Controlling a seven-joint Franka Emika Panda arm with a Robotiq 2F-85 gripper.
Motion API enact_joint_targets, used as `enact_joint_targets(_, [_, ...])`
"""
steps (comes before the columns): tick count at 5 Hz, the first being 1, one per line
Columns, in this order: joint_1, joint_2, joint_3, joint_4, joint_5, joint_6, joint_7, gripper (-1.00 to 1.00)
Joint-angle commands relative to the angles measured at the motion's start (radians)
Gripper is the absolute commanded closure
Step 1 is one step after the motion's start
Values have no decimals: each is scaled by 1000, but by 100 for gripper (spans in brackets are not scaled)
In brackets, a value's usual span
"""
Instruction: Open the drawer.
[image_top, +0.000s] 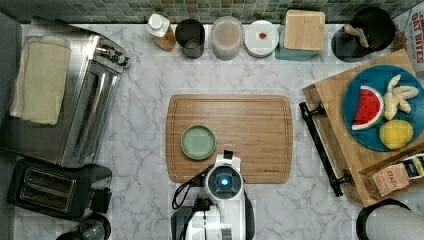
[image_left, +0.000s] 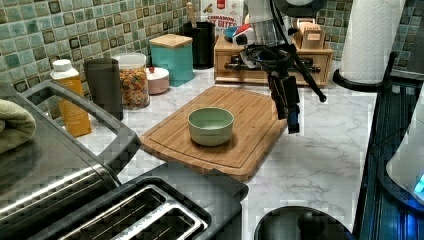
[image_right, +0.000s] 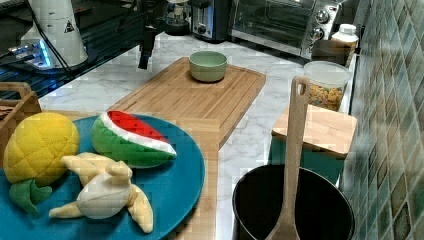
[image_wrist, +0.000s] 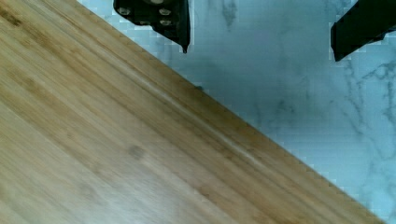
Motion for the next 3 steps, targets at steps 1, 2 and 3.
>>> enact_joint_targets(1, [-65, -44, -28, 12, 5, 2, 20, -100])
enact_joint_targets(2, [-74, -43, -18, 12, 8, 2, 17, -100])
enact_joint_targets(3, [-16, -12, 31, 42, -1, 37, 79, -89])
